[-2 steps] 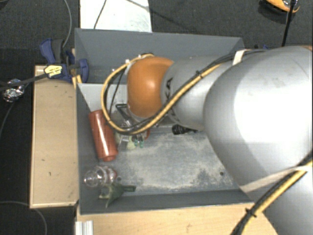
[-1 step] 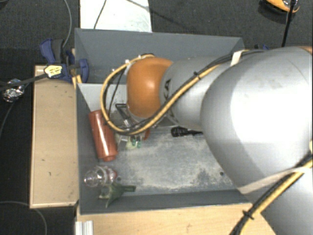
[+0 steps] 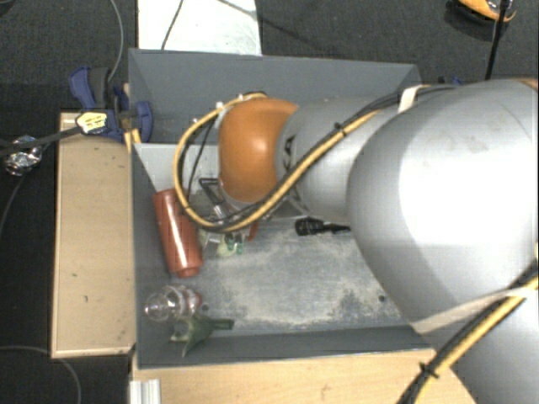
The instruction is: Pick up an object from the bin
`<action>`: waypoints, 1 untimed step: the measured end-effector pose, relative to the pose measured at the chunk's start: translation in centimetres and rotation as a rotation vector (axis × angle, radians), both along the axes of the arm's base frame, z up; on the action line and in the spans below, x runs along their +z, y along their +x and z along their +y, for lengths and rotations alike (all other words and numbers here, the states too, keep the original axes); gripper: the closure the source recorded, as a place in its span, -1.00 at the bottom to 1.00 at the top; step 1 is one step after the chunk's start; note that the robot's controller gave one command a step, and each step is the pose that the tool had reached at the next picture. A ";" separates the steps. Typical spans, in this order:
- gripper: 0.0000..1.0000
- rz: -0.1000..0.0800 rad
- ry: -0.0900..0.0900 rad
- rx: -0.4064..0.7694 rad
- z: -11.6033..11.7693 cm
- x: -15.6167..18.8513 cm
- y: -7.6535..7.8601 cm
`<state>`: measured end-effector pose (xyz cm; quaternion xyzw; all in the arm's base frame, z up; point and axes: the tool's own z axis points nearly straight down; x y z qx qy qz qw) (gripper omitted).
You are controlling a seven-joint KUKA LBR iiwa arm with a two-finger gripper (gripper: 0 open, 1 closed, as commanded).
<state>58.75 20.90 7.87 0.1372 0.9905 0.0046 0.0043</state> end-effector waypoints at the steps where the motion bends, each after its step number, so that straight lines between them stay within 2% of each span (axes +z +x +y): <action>1: 1.00 0.004 -0.003 0.014 -0.1 1.7 -0.2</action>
Offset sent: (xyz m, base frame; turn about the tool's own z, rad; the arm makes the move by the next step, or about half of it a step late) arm -0.0001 0.0000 0.0327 0.0000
